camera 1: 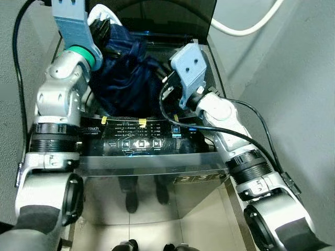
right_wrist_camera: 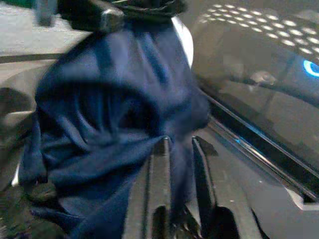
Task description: Clothes washing
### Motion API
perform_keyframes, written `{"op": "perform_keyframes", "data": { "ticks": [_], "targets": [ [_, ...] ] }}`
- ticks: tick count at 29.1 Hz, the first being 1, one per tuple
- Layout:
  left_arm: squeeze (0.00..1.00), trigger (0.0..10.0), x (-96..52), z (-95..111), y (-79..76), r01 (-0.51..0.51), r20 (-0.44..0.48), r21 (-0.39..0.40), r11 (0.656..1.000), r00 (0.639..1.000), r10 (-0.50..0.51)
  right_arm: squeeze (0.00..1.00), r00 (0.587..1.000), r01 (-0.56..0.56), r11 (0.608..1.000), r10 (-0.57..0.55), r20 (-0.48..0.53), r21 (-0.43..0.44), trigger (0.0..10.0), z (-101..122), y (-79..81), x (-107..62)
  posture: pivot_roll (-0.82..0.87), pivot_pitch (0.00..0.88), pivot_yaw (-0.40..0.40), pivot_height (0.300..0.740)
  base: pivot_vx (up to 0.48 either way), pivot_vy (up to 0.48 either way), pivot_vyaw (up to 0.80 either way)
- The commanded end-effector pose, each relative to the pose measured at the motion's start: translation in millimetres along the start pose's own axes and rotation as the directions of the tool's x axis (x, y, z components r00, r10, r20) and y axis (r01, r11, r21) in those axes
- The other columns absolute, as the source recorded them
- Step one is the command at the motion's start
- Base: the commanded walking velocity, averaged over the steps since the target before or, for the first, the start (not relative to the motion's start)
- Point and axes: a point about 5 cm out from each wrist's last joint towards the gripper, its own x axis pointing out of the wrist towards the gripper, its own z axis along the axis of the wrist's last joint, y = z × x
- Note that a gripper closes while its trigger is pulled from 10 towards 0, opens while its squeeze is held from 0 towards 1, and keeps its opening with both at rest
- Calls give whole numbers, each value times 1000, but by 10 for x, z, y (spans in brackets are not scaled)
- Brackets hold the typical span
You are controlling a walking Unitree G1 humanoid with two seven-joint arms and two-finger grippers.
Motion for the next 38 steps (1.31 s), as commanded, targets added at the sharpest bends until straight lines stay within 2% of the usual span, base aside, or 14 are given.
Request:
{"op": "perform_keyframes", "data": {
  "ticks": [1, 6, 14, 15, 16, 20, 21, 22, 23, 24, 26, 31, 33, 38],
  "targets": [
    [1000, 10000, 7, 29, -61, 45, 7, -14, 999, 999, -45, 1000, 999, -42, 999, 41, 13, 11, 10000, 15, 3, -45, 37, 94, -16, 740, 0, 0, 0],
    [1000, 10000, -35, -3, -113, 104, -15, -15, 994, 994, -105, 1000, 996, -81, 996, 81, 22, 37, 10000, 29, -64, -130, 36, 92, -18, 740, 0, 0, 0],
    [1000, 10000, -66, -81, -157, 148, -55, -56, 987, 987, -151, 1000, 983, 184, 972, -184, -16, 147, 10000, 3, -385, -165, 38, 85, -21, 740, 0, 0, 0],
    [1000, 10000, -66, -87, -156, 145, -56, -60, 988, 987, -148, 706, 979, 201, 964, -200, -23, 174, 10000, -6, -403, -167, 40, 85, -21, 740, 0, 0, 0],
    [1000, 10000, -67, -88, -153, 143, -55, -61, 988, 988, -146, 0, 984, 179, 963, -179, -21, 202, 10000, -10, -393, -173, 41, 84, -21, 740, 0, 0, 0],
    [1000, 10000, -67, -58, -126, 116, -39, -42, 992, 992, -117, 0, 993, 111, 968, -116, 8, 224, 10000, 9, -355, -214, 43, 82, -21, 740, 0, 0, 0],
    [514, 10000, -75, -7, -107, 104, -4, -7, 995, 995, -104, 0, 993, 107, 968, -117, 32, 226, 10000, 29, -369, -257, 43, 83, -20, 740, 0, 0, 0],
    [514, 10000, -75, -7, -107, 104, -4, -7, 995, 995, -104, 0, 993, 107, 968, -117, 32, 226, 10000, 29, -369, -257, 43, 83, -20, 740, 0, 0, 0],
    [0, 10000, -90, 43, -97, 93, 33, 34, 995, 995, -95, 0, 988, 132, 963, -147, 47, 234, 10000, 44, -410, -294, 43, 83, -20, 740, 0, 0, 0],
    [0, 10000, -169, 94, -149, 102, 91, 167, 981, 989, -118, 0, 924, 340, 890, -376, 67, 303, 10000, 76, -643, -408, 42, 88, -18, 740, 0, 0, 0],
    [0, 10000, -196, 89, -174, 105, 98, 211, 972, 987, -128, 0, 887, 414, 848, -457, 63, 330, 10000, 79, -721, -452, 42, 88, -18, 740, 0, 0, 0],
    [0, 10000, -236, 82, -192, 101, 117, 206, 973, 985, -127, 0, 825, 509, 787, -561, 61, 348, 10000, 86, -815, -528, 44, 91, -13, 740, 0, 0, 0],
    [0, 10000, -328, 58, -162, 58, 153, 139, 989, 985, -79, 0, 670, 692, 663, -737, 87, 283, 10000, 129, -983, -736, 44, 91, -15, 740, 0, 0, 0],
    [0, 10000, -396, 27, -93, 16, 163, 92, 996, 986, -31, 0, 626, 738, 630, -773, 104, 243, 10000, 139, -1034, -832, 44, 91, -18, 740, 0, 0, 0]
  ]
}}
